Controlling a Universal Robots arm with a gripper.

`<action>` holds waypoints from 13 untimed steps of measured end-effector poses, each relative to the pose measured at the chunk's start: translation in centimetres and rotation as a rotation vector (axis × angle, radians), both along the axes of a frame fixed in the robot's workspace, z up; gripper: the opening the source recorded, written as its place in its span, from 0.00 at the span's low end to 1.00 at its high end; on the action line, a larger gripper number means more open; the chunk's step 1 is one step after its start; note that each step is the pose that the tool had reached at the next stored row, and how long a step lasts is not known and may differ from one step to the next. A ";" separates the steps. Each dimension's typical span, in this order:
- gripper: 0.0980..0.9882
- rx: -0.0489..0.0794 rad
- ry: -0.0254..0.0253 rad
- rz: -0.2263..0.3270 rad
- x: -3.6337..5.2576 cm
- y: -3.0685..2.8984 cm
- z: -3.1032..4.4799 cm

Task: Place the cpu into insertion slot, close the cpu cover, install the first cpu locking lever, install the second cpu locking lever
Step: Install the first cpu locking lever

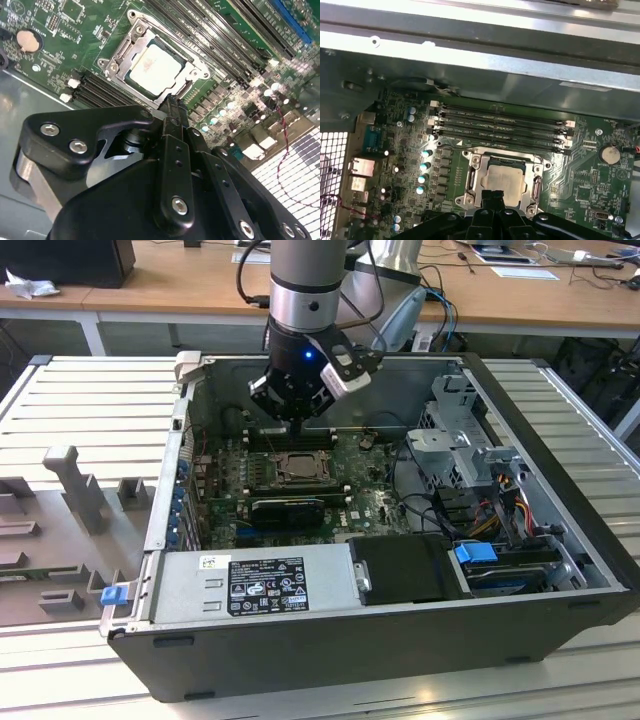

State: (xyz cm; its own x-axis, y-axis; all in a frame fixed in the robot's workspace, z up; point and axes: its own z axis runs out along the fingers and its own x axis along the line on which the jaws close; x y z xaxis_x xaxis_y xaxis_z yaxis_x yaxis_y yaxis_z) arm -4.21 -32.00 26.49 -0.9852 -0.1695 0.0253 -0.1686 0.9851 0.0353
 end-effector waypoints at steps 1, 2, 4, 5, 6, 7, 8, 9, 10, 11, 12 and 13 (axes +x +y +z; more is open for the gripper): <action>0.01 0.000 0.0000 0.016 0.00 0.00 0.00; 0.01 0.001 0.0000 0.033 -0.08 -0.01 0.00; 0.01 0.005 -0.0038 0.034 -0.60 -0.01 -0.02; 0.01 0.006 -0.0051 0.033 -0.72 -0.01 -0.04; 0.01 0.006 -0.0066 0.032 -0.78 0.00 -0.08; 0.01 0.006 -0.0080 0.029 -0.79 0.00 -0.12; 0.01 0.005 -0.0090 0.013 -0.79 -0.01 -0.20; 0.01 0.005 -0.0092 -0.010 -0.79 -0.01 -0.29; 0.01 0.005 -0.0093 -0.025 -0.79 -0.01 -0.34; 0.01 0.005 -0.0094 -0.047 -0.79 -0.01 -0.42; 0.01 0.005 -0.0093 -0.068 -0.80 -0.01 -0.45; 0.01 0.005 -0.0093 -0.077 -0.80 -0.01 -0.47</action>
State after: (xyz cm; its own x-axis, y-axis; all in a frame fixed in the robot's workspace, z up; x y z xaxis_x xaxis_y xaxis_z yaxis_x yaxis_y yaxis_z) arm -5.01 -32.01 26.03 -0.9955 -0.0932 0.0155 -0.0926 0.9950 0.0387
